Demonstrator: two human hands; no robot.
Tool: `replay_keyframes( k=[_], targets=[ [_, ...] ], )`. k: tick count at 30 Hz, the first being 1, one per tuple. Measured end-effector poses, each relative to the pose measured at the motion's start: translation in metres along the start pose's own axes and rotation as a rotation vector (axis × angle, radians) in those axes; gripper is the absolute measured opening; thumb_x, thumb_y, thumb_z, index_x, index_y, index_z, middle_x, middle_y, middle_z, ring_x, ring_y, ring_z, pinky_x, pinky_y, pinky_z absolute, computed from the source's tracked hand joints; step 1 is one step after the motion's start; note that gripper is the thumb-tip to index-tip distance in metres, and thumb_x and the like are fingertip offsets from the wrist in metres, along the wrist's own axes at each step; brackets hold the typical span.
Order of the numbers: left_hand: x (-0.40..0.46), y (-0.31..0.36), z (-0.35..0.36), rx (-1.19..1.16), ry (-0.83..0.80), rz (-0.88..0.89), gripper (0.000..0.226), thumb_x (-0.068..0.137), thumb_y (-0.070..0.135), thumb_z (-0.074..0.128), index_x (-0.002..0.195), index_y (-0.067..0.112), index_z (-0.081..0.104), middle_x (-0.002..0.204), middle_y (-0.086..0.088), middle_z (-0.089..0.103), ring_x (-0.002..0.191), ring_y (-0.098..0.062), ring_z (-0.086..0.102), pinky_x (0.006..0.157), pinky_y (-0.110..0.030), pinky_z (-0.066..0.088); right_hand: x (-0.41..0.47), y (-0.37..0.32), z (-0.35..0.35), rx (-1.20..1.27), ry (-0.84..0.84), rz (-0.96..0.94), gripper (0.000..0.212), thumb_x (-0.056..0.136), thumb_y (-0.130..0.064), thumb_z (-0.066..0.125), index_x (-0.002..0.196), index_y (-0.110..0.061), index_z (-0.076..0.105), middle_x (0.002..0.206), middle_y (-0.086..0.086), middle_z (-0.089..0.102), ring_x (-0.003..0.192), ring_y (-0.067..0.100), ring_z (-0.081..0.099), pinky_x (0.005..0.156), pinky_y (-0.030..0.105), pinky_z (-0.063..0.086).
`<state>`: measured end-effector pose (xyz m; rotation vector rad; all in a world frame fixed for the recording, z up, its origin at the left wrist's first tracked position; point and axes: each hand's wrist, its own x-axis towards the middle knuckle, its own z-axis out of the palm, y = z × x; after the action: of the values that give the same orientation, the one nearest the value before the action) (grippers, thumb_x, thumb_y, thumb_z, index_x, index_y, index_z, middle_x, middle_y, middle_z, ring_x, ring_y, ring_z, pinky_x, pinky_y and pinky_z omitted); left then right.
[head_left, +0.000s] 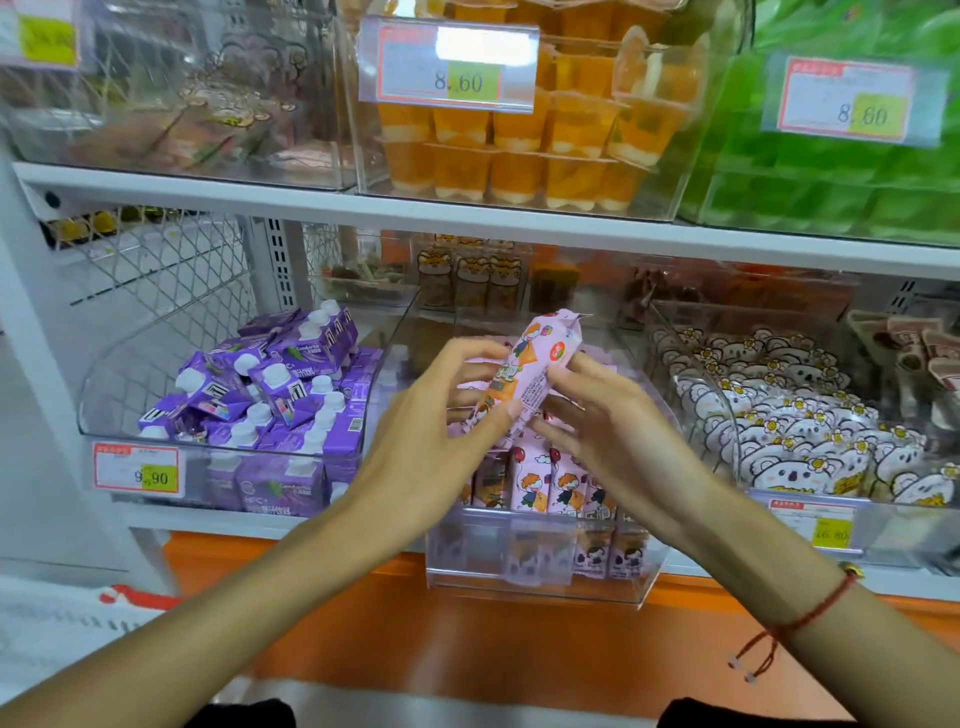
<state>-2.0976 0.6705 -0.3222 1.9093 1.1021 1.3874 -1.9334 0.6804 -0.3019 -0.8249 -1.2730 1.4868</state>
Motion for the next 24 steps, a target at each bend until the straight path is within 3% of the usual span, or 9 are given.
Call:
replay_keyframes(
  k=[3,7,11,13,15,18,21,24],
  targets=[
    [0.000,-0.003,0.001,0.161,0.023,0.071,0.031,0.092,0.022,0.063,0.118,0.035,0.054,0.118,0.021,0.059,0.111,0.002,0.056,0.095,-0.029,0.048,0.000,0.003,0.003,-0.055,0.129,-0.067,0.029,0.091,-0.014,0.061,0.120,-0.012,0.061,0.105,0.003,0.073,0.092,0.010,0.069,0.082,0.023,0.056],
    [0.002,0.003,-0.002,0.247,0.058,0.124,0.034,0.084,0.035,0.071,0.115,0.038,0.056,0.107,0.023,0.058,0.097,0.001,0.058,0.079,-0.024,0.051,0.000,0.004,0.007,-0.129,0.231,-0.091,0.030,0.081,-0.016,0.073,0.110,-0.012,0.064,0.103,0.007,0.073,0.086,0.013,0.071,0.070,0.021,0.055],
    [0.006,0.011,-0.004,-0.125,0.012,-0.171,0.016,0.086,0.032,0.066,0.099,0.041,0.064,0.089,0.020,0.070,0.078,0.002,0.067,0.064,-0.017,0.055,-0.002,-0.002,0.005,-0.187,0.195,-0.061,0.026,0.085,-0.024,0.068,0.109,-0.015,0.066,0.093,-0.004,0.074,0.071,0.006,0.065,0.059,0.016,0.051],
    [0.007,0.013,-0.006,-0.323,-0.059,-0.365,0.013,0.088,0.034,0.063,0.098,0.032,0.070,0.089,0.013,0.075,0.081,0.003,0.069,0.058,-0.012,0.052,-0.003,-0.004,0.002,-0.216,0.203,-0.032,0.024,0.086,-0.026,0.067,0.108,-0.015,0.068,0.095,0.001,0.073,0.066,0.007,0.061,0.055,0.016,0.049],
    [0.007,0.012,-0.007,-0.367,-0.134,-0.446,0.021,0.089,0.038,0.060,0.103,0.027,0.072,0.094,0.011,0.075,0.089,0.000,0.069,0.059,-0.010,0.050,-0.003,-0.003,0.002,-0.226,0.199,0.003,0.026,0.086,-0.028,0.067,0.108,-0.014,0.068,0.099,0.007,0.073,0.065,0.009,0.060,0.052,0.015,0.048],
    [0.007,0.009,-0.008,-0.384,-0.143,-0.434,0.023,0.088,0.034,0.062,0.109,0.028,0.069,0.099,0.009,0.075,0.090,-0.001,0.069,0.063,-0.011,0.052,-0.002,-0.003,0.001,-0.229,0.181,-0.003,0.031,0.086,-0.025,0.067,0.116,-0.018,0.063,0.105,0.009,0.072,0.073,0.009,0.063,0.060,0.017,0.050],
    [0.008,0.006,-0.011,-0.334,-0.119,-0.323,0.030,0.087,0.018,0.066,0.113,0.032,0.064,0.112,0.010,0.071,0.102,-0.001,0.066,0.083,-0.014,0.053,-0.001,-0.004,-0.002,-0.256,0.107,-0.084,0.042,0.085,-0.010,0.066,0.124,-0.026,0.058,0.108,0.005,0.070,0.096,0.014,0.067,0.084,0.027,0.052],
    [0.008,0.006,-0.015,-0.289,-0.117,-0.218,0.042,0.087,0.003,0.065,0.121,0.027,0.061,0.121,0.011,0.066,0.111,0.001,0.061,0.096,-0.013,0.046,-0.001,-0.003,-0.004,-0.272,0.055,-0.153,0.043,0.082,-0.003,0.068,0.121,-0.020,0.060,0.115,0.000,0.068,0.105,0.014,0.066,0.090,0.028,0.053]
  ],
)
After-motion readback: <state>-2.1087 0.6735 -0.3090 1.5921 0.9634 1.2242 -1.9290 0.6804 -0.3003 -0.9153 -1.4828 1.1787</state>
